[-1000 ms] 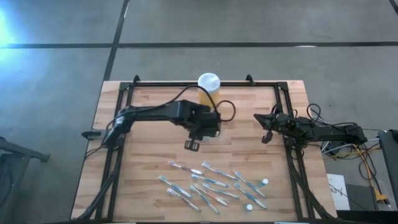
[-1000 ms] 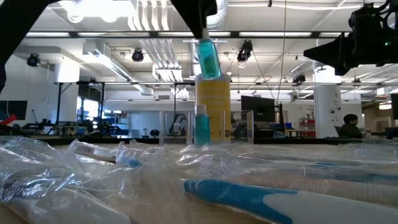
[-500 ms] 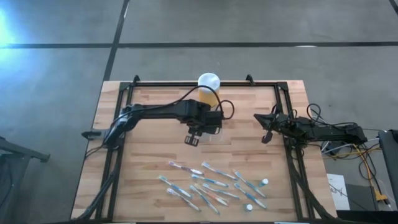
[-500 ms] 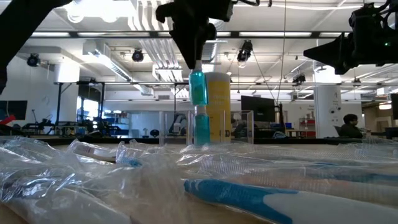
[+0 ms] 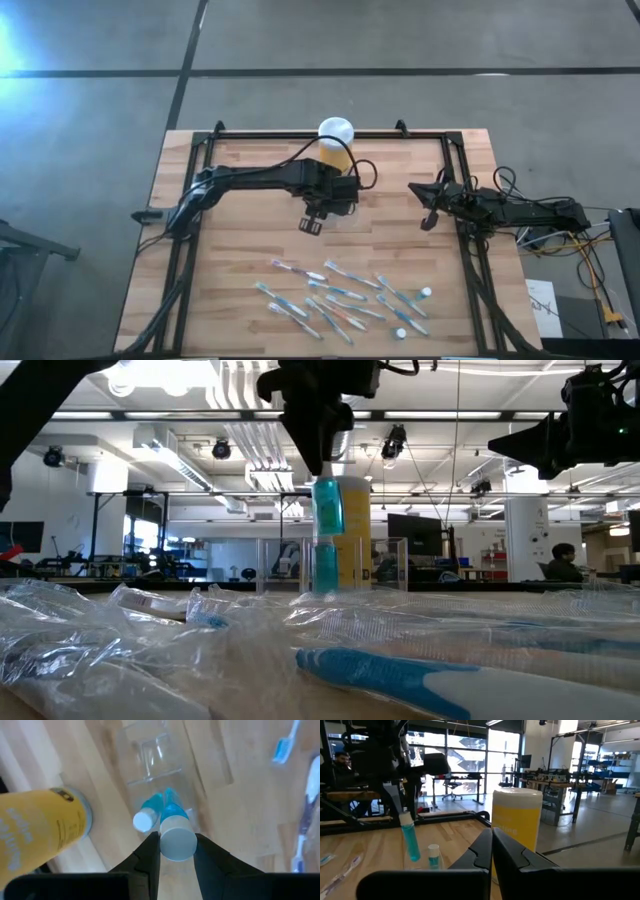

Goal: Pick & Place toothbrushing station
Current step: Put the mouthwash bottle into the transparent organizer

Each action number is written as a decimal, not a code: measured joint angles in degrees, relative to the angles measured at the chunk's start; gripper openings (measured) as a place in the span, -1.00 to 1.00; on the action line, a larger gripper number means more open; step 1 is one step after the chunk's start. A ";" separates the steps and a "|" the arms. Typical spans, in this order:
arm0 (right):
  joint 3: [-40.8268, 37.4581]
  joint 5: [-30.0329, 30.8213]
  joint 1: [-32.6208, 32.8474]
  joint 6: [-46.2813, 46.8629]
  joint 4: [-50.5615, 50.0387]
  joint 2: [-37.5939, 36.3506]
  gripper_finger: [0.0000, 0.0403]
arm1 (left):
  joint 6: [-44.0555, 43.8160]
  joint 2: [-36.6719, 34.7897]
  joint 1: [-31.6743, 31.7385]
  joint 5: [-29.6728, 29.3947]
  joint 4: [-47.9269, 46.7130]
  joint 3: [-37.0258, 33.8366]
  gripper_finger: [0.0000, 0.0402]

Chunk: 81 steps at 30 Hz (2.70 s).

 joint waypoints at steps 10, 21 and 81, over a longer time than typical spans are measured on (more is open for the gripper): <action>0.00 0.02 0.00 0.00 0.00 0.00 -0.96 | 0.48 -0.07 0.36 0.31 3.12 -7.80 -0.53; 0.00 0.02 0.00 -0.02 0.04 0.00 -0.96 | 0.83 -0.02 2.07 1.44 7.35 -12.95 -0.53; 0.00 0.05 -0.02 -0.02 0.17 -0.15 -0.96 | -4.36 -6.61 3.08 3.36 7.64 -14.12 -0.17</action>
